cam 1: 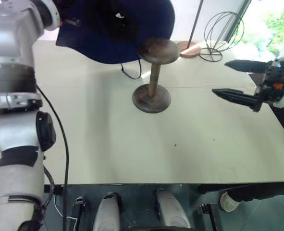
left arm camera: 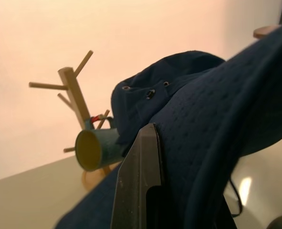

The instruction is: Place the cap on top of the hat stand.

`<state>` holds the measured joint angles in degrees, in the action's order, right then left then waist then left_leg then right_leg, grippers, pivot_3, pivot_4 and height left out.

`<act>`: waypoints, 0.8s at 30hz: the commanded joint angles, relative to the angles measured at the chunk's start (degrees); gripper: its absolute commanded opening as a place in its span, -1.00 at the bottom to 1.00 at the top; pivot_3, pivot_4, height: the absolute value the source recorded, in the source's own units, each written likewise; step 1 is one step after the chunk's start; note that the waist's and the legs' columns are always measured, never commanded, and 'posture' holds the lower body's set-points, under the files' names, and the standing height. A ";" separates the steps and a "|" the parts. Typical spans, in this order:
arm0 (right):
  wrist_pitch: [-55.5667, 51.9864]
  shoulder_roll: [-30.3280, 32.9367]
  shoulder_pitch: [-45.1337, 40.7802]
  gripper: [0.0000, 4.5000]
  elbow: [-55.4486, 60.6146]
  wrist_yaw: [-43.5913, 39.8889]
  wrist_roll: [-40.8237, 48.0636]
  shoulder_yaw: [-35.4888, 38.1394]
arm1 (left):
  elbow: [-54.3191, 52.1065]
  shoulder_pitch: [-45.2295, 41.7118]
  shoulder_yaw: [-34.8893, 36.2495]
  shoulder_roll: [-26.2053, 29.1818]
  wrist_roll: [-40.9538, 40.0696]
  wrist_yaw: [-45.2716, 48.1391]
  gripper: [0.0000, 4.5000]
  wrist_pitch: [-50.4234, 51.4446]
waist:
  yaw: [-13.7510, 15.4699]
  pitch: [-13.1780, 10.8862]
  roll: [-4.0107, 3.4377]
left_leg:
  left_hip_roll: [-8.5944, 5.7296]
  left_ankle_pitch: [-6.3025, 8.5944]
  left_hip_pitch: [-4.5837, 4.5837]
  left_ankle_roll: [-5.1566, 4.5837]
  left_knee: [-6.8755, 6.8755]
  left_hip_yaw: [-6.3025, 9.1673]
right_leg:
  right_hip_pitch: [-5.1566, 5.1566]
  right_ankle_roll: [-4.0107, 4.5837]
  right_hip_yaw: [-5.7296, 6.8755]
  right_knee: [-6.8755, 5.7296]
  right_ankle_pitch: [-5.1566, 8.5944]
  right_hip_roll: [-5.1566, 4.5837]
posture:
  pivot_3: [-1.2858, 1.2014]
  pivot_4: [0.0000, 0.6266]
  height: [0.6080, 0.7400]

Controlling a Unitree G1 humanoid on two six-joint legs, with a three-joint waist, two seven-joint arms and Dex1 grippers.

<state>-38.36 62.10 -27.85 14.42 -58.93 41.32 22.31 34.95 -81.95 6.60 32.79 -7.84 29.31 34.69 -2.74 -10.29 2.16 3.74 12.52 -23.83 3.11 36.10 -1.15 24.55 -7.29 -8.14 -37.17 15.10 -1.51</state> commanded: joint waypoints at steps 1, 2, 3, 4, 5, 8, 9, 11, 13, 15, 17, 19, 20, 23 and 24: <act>0.02 1.70 1.62 1.00 0.86 -0.34 0.54 4.81 | -3.64 -3.94 0.10 -2.88 -3.09 4.25 -0.98 -5.98 | 0.17 0.00 0.00 | 0.00 0.00 -0.05 0.00 0.01 0.00 | 0.00 -0.02 0.00 0.03 0.01 0.00 | 0.03 -0.52 0.99; -0.49 1.96 2.35 1.00 0.97 -0.22 0.81 5.96 | -5.56 -3.43 -0.73 -4.05 -3.73 6.04 -0.98 -6.42 | 0.25 0.00 0.00 | 0.00 0.00 -0.12 0.00 0.02 0.00 | 0.03 -0.03 0.00 0.05 0.01 -0.01 | 0.03 -0.52 0.99; -0.85 2.16 2.97 1.00 1.11 -0.14 1.07 6.94 | -7.38 -2.71 -1.47 -4.78 -3.99 7.24 -0.98 -6.76 | 0.34 0.00 0.00 | -0.01 0.00 -0.17 0.00 0.03 0.00 | 0.05 -0.04 0.00 0.07 0.01 -0.03 | 0.03 -0.52 0.99; -1.27 2.39 3.82 1.00 1.37 -0.16 1.30 8.17 | -9.49 -1.74 -2.14 -5.40 -4.12 8.00 -0.98 -6.52 | 0.41 0.00 0.00 | -0.02 0.00 -0.25 0.01 0.05 0.00 | 0.08 -0.06 0.03 0.06 0.02 -0.03 | 0.03 -0.52 0.99; -1.62 2.58 4.62 1.00 1.62 -0.19 1.45 9.25 | -11.24 -0.89 -2.54 -5.85 -4.31 8.29 -0.98 -5.82 | 0.44 0.00 0.00 | -0.02 0.00 -0.38 0.01 0.05 0.00 | 0.18 -0.07 0.03 0.07 0.02 -0.04 | 0.03 -0.52 0.99; -2.71 2.82 6.86 1.00 2.28 0.23 1.85 12.49 | -16.85 2.57 -2.91 -6.49 -4.63 7.99 -0.98 -4.86 | 0.16 0.01 -0.06 | -0.02 -0.01 -0.43 0.01 0.05 0.01 | 0.24 -0.13 0.03 0.04 0.00 -0.04 | 0.03 -0.52 0.99; -3.04 2.86 7.48 1.00 2.47 0.37 1.95 13.34 | -19.12 4.17 -3.32 -6.34 -4.58 8.38 -0.98 -5.51 | -0.03 0.01 -0.09 | -0.01 -0.01 -0.39 0.01 0.03 0.01 | 0.25 -0.14 0.03 0.03 0.00 -0.02 | 0.03 -0.52 0.99; -3.56 3.05 8.82 1.00 2.82 0.36 2.04 14.88 | -24.78 8.30 -3.87 -6.02 -5.04 8.96 -0.98 -5.38 | -0.29 0.00 -0.13 | -0.01 -0.01 -0.30 0.01 0.03 0.01 | 0.24 -0.14 0.02 -0.08 0.00 -0.01 | 0.03 -0.52 0.99; -3.91 3.33 9.92 1.00 3.01 0.14 2.17 16.17 | -30.25 13.01 -4.78 -5.14 -4.38 9.32 -0.98 -5.68 | -0.47 0.00 -0.14 | -0.01 -0.02 -0.24 0.01 0.04 0.05 | 0.23 -0.14 0.02 -0.17 0.00 0.01 | 0.03 -0.52 0.99; -4.26 3.66 10.69 1.00 2.99 -0.02 2.25 17.29 | -35.25 18.91 -6.33 -3.06 -1.73 9.87 -0.98 -9.89 | -0.68 0.00 -0.14 | -0.01 -0.04 -0.22 0.04 0.06 0.05 | 0.20 -0.13 0.02 -0.17 -0.02 0.00 | 0.03 -0.52 0.99; -4.41 4.13 11.40 1.00 2.45 -0.30 2.03 18.34 | -38.83 26.52 -7.66 0.78 3.20 10.40 -0.98 -21.14 | -1.12 0.01 -0.16 | -0.01 -0.04 -0.16 0.05 0.11 0.05 | 0.11 -0.12 0.01 -0.16 -0.04 -0.01 | 0.03 -0.52 0.99; -4.48 4.50 11.69 1.00 1.59 -0.50 1.99 19.06 | -39.96 32.95 -7.77 4.29 7.35 9.76 -0.98 -32.28 | -1.30 0.00 -0.16 | -0.01 -0.04 0.08 0.05 0.07 0.03 | -0.06 -0.11 -0.02 -0.14 -0.04 -0.03 | 0.03 -0.52 0.99; -4.48 4.62 11.68 1.00 1.25 -0.51 2.04 19.20 | -39.63 35.18 -7.43 5.47 8.88 9.00 -0.98 -36.40 | -1.24 0.00 -0.15 | -0.01 -0.04 0.15 0.05 0.06 0.03 | -0.13 -0.11 -0.01 -0.14 -0.04 -0.02 | 0.03 -0.52 0.99; -4.51 4.68 11.00 1.00 0.04 -0.34 2.45 18.92 | -36.15 39.50 -6.75 8.66 16.04 3.58 -0.98 -53.97 | -0.94 -0.02 -0.10 | -0.01 -0.04 0.15 0.05 0.10 0.03 | -0.16 -0.03 -0.01 -0.13 -0.02 -0.03 | 0.03 -0.52 0.99; -4.46 4.67 10.69 1.00 -0.35 -0.29 2.54 18.63 | -34.99 40.27 -6.56 9.10 17.68 1.86 -0.98 -59.01 | -0.71 -0.02 -0.10 | -0.01 -0.04 0.13 0.05 0.13 0.03 | -0.19 0.09 -0.01 -0.08 0.03 -0.05 | 0.03 -0.52 0.99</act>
<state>-43.25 65.77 -16.04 14.43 -59.39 43.12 39.40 -0.06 -41.11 -1.60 41.03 6.95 34.69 -15.64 -3.45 -10.31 2.06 3.72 12.47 -23.69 3.16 36.25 -1.13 24.31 -7.15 -8.15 -37.19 15.15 -1.57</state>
